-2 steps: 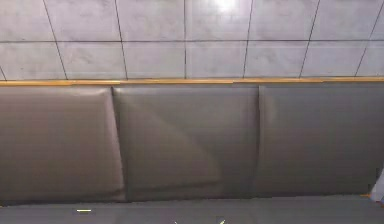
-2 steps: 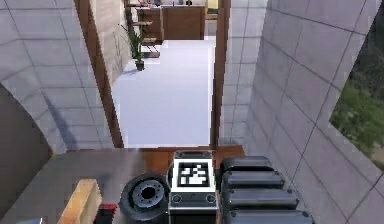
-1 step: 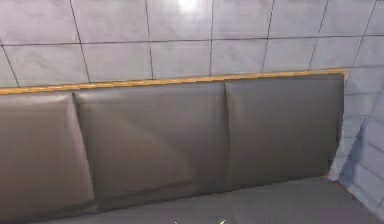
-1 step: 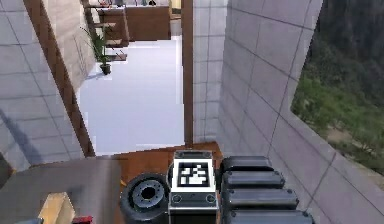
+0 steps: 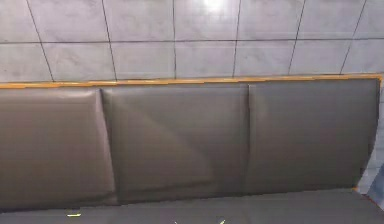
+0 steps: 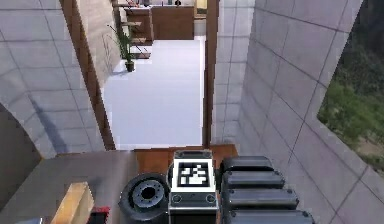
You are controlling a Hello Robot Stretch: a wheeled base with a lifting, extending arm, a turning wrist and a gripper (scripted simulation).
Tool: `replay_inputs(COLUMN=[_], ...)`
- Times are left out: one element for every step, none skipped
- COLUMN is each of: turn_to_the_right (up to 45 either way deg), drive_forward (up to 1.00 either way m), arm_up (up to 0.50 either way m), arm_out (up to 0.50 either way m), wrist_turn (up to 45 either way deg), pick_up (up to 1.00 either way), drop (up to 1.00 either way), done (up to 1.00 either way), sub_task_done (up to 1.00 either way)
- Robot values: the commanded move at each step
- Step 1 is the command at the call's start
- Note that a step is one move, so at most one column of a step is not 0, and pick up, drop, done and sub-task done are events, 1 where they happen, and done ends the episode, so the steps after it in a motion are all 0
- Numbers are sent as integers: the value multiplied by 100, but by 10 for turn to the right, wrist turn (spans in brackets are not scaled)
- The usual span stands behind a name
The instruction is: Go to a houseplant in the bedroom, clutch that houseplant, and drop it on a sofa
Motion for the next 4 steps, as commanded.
replay_inputs(turn_to_the_right=[30, -120, 300, -450], drive_forward=[0, 0, 0, 0], arm_up=[0, 0, 0, 0], arm_out=[0, 0, 0, 0], wrist_turn=[0, 0, 0, 0], pick_up=[0, 0, 0, 0], drop=[0, 0, 0, 0], done=[0, 0, 0, 0], sub_task_done=[0, 0, 0, 0])
